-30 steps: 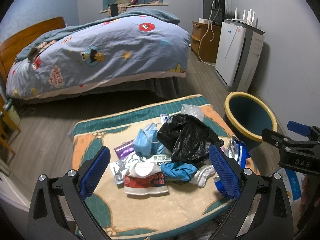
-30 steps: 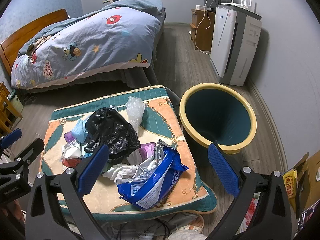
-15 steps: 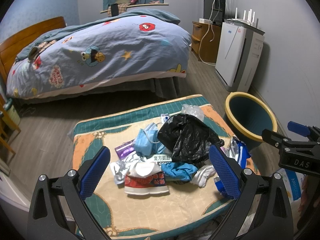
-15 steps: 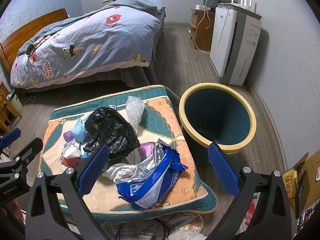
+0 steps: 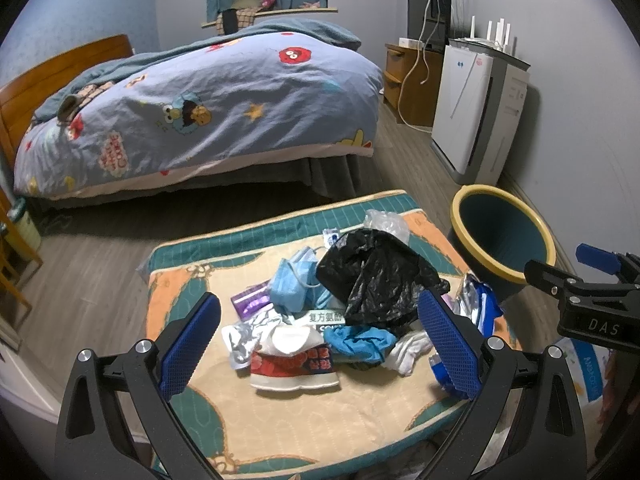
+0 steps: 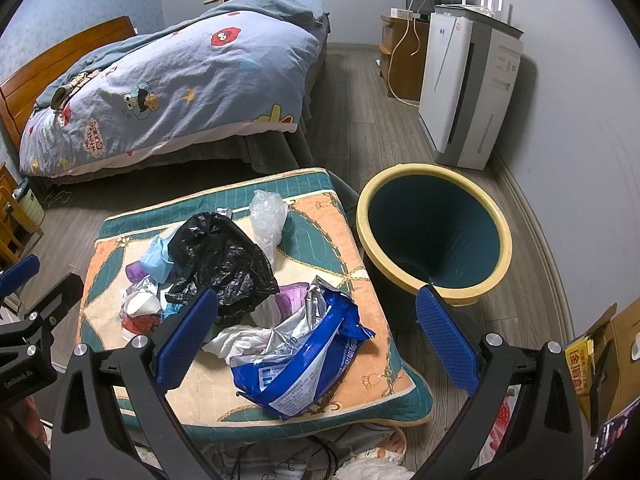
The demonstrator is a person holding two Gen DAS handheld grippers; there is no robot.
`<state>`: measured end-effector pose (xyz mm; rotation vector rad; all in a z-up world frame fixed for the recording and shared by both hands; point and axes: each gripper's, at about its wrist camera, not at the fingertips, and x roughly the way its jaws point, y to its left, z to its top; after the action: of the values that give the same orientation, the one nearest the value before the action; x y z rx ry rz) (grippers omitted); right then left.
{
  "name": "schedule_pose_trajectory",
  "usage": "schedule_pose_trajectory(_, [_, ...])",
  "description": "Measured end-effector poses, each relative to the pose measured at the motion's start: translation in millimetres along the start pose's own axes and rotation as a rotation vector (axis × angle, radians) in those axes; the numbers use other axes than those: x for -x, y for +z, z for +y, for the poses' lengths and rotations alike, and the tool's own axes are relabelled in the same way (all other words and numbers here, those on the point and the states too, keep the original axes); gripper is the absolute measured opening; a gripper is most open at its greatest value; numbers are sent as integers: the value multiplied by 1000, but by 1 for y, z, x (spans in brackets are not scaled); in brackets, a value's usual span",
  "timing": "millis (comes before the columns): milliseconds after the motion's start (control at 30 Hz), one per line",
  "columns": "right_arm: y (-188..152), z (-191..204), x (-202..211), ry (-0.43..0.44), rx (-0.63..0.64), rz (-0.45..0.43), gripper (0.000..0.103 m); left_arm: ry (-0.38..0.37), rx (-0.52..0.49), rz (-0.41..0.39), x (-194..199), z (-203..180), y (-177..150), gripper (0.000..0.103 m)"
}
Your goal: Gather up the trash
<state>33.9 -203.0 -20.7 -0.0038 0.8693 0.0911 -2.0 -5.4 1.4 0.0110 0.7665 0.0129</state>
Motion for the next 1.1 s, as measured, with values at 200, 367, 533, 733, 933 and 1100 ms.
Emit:
schedule_pose_trajectory(200, [0,-10,-13,-8,-36,28,98,19,-41,-60,0,4,8,98])
schedule_pose_trajectory(367, [8,-25,-30,-20,-122,46,98,8,-84,-70,-23,5,22,98])
schedule_pose_trajectory(533, [2,-38,-61,-16,-216,112,98,33,-102,5,-54,5,25,98])
schedule_pose_trajectory(733, [-13,-33,-96,-11,-218,237,97,-11,-84,47,-79,8,24,98])
schedule_pose_trajectory(933, [-18,-43,-114,-13,-257,282,97,-30,-87,46,-90,4,27,98])
schedule_pose_trajectory(1100, [-25,-39,-127,43,-273,327,92,-52,-104,75,-104,-4,27,96])
